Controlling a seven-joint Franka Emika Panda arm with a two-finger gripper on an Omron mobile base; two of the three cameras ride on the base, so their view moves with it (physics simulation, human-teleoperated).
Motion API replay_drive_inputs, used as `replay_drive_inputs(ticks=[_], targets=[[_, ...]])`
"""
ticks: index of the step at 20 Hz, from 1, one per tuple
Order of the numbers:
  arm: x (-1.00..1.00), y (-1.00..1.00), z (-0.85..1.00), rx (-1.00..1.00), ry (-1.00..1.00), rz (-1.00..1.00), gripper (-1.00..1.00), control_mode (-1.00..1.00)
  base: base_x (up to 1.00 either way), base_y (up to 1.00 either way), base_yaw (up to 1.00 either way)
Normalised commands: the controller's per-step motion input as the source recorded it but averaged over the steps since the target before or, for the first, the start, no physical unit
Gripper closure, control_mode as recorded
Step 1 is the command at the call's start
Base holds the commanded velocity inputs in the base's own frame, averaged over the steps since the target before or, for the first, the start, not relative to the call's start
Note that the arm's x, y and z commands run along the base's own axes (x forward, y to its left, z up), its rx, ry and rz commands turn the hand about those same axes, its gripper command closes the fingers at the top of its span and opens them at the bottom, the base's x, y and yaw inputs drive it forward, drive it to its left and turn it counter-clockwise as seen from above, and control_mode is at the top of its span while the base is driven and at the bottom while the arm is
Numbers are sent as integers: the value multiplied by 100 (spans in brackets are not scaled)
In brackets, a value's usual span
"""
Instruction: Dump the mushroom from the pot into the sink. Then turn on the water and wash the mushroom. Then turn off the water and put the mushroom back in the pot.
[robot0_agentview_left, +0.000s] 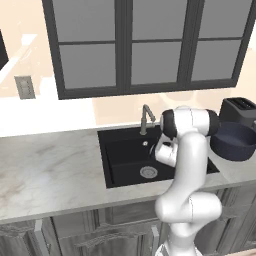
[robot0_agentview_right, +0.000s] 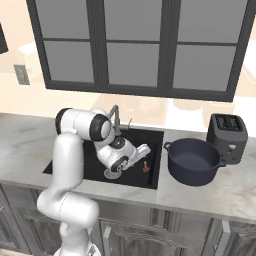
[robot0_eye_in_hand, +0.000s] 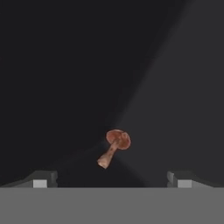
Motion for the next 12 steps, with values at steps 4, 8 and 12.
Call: replay_drive_inputs(ticks=[4, 8, 12], targets=[[39, 28, -11, 6, 0, -11, -100, -100, 0, 0, 0], [36, 7, -12, 4, 0, -11, -100, -100, 0, 0, 0], [17, 0, -12, 4, 0, -11, -100, -100, 0, 0, 0]])
